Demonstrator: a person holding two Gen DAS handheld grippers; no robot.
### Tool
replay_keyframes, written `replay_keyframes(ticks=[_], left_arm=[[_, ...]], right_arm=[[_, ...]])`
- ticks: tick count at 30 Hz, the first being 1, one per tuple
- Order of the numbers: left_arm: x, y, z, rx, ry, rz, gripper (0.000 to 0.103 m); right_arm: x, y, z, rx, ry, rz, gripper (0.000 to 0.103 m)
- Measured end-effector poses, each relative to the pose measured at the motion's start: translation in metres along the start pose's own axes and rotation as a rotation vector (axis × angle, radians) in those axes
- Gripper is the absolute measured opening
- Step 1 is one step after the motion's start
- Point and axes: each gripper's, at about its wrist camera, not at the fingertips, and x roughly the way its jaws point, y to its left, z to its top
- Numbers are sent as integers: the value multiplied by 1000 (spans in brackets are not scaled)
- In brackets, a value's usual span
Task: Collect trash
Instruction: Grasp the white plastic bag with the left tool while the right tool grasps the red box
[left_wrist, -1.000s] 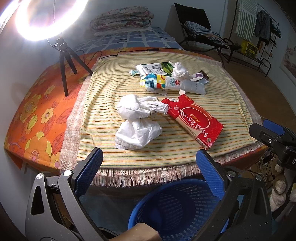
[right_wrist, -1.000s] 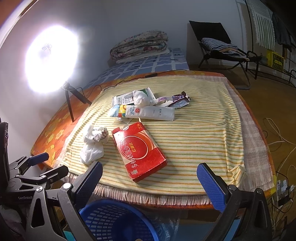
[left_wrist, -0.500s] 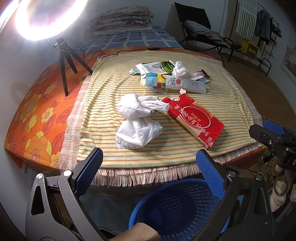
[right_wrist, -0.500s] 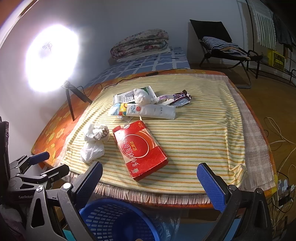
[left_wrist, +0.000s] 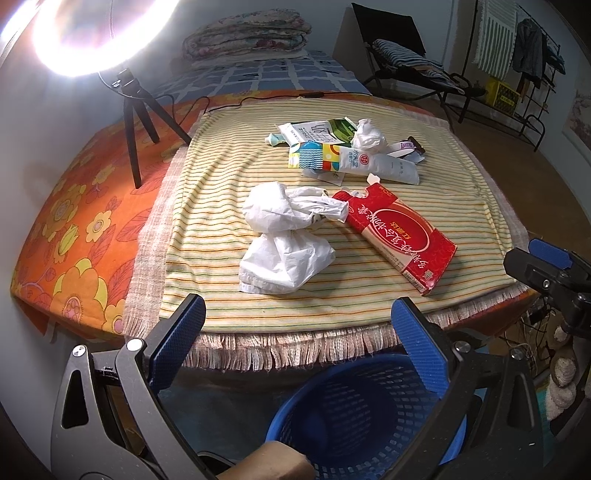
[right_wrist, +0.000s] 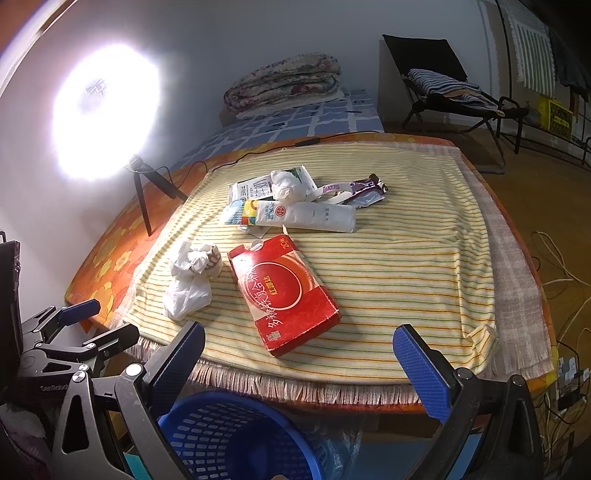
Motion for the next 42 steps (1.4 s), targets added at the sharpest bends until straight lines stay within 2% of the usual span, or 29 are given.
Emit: replay_keyframes(ticks=[3, 8, 16, 21, 27, 33, 40, 42], left_arm=[[2, 2, 2, -3, 8, -8, 102], [13, 17, 9, -52, 55, -83, 102], [35, 28, 30, -21, 76, -61, 102], [55, 47, 45, -117, 129, -103, 99], [77, 50, 65, -132, 143, -97, 98], [105, 50, 75, -185, 205, -128, 90], [125, 42, 79, -188, 241, -148, 84], [128, 40, 80, -188, 247, -156, 80]], right_arm=[[3, 2, 0, -5, 8, 10, 103], [12, 8, 4, -42, 23, 28, 103], [33, 9, 16, -126, 86, 48, 103], [58, 13, 28, -193, 139, 46, 103], [87, 14, 34, -231, 201, 57, 103], [118, 19, 39, -251, 259, 58, 103], [143, 29, 41, -302, 291, 39, 103], [149, 31, 41, -305, 301, 42, 103]])
